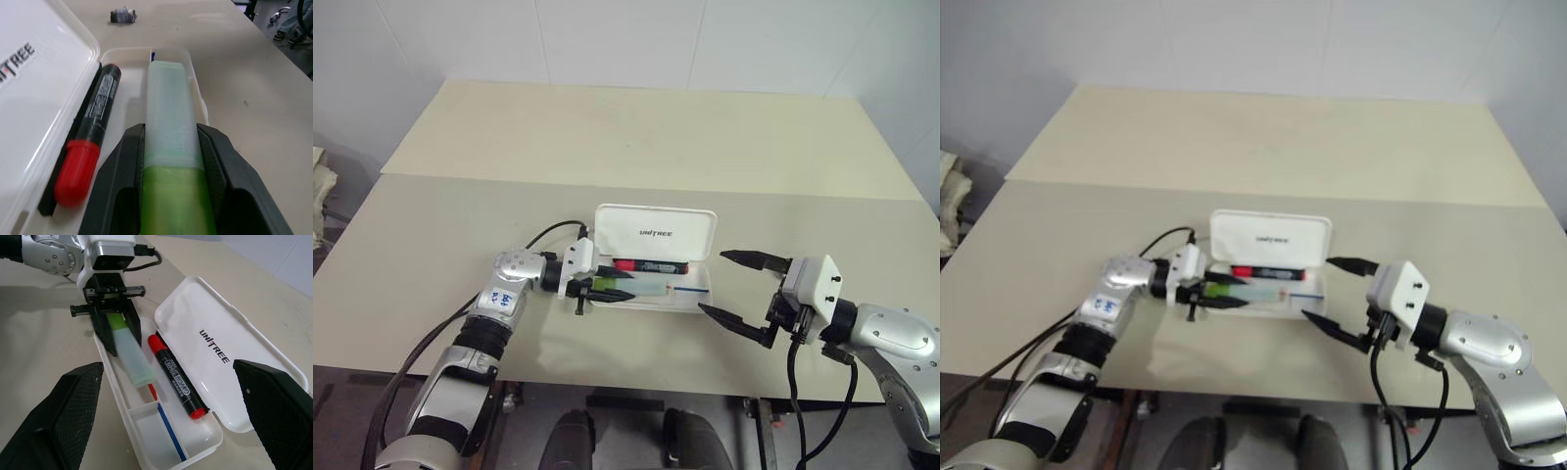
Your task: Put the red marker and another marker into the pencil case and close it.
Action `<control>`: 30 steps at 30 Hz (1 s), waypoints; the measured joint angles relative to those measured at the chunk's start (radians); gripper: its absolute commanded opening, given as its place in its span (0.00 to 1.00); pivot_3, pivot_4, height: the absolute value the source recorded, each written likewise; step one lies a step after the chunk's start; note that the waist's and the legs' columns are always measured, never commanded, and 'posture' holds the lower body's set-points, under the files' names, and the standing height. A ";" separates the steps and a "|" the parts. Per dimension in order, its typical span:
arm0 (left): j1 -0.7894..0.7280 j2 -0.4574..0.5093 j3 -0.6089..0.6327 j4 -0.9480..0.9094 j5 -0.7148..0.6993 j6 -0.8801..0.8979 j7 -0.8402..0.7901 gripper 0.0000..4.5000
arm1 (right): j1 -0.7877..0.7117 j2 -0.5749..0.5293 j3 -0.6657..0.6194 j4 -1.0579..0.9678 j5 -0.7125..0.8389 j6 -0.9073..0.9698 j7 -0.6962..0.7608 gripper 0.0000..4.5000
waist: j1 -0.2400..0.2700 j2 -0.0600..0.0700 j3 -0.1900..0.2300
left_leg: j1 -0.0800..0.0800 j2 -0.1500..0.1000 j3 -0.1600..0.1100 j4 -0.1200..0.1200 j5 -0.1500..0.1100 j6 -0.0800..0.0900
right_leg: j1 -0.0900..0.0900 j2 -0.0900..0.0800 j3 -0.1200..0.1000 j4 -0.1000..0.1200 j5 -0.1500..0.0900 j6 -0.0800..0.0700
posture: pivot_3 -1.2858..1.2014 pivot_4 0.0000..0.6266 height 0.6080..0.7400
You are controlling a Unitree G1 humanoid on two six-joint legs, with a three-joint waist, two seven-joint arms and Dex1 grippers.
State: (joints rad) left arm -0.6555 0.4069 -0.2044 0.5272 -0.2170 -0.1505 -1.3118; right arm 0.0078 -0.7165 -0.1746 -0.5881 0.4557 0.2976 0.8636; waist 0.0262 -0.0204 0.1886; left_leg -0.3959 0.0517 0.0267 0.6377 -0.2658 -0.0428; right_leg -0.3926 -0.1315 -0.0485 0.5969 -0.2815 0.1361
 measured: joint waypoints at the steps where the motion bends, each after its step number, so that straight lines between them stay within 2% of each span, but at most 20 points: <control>1: -0.002 -0.002 0.000 0.000 -0.001 0.002 -0.006 0.63 | -0.001 0.000 0.000 0.000 0.000 0.003 -0.002 1.00 | 0.000 0.000 0.000 | 0.000 0.000 0.000 0.000 0.000 0.000 | 0.000 0.000 0.000 0.000 0.000 0.000 | 0.52 0.24 1.00; 6: -0.002 -0.012 0.010 0.001 -0.009 0.010 -0.025 0.99 | -0.014 0.000 0.001 0.000 0.000 0.007 -0.005 1.00 | 0.000 0.000 0.000 | 0.000 0.000 0.000 0.000 0.000 0.000 | 0.000 0.000 0.000 0.000 0.000 0.000 | 0.52 0.24 1.00; 19: 0.005 -0.003 0.036 -0.060 -0.026 0.052 -0.038 0.99 | -0.047 0.012 0.014 0.012 -0.005 0.016 -0.032 1.00 | -0.001 0.000 0.000 | -0.002 0.000 -0.001 0.007 -0.001 0.002 | 0.000 0.000 0.000 0.002 0.000 0.000 | 0.52 0.24 1.00; 24: 0.017 0.002 0.052 -0.117 -0.040 0.056 -0.035 0.99 | -0.039 0.090 0.006 0.059 -0.016 0.105 -0.183 1.00 | 0.000 0.000 0.000 | -0.006 0.000 -0.002 0.011 -0.002 0.003 | -0.001 0.000 0.000 0.002 0.002 0.000 | 0.52 0.24 1.00; 30: 0.064 0.031 0.074 -0.225 -0.074 0.097 -0.034 0.99 | 0.015 0.253 -0.095 0.126 -0.032 0.197 -0.434 1.00 | -0.001 0.000 0.000 | -0.007 0.000 -0.002 0.009 -0.002 0.003 | -0.002 0.000 0.000 0.002 0.001 0.000 | 0.52 0.24 1.00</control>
State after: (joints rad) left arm -0.5913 0.4377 -0.1306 0.3019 -0.2914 -0.0535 -1.3459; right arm 0.0226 -0.4639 -0.2698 -0.4626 0.4237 0.4941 0.4293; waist 0.0253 -0.0200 0.1885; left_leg -0.4025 0.0516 0.0244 0.6470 -0.2675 -0.0399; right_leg -0.3945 -0.1312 -0.0487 0.5989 -0.2800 0.1363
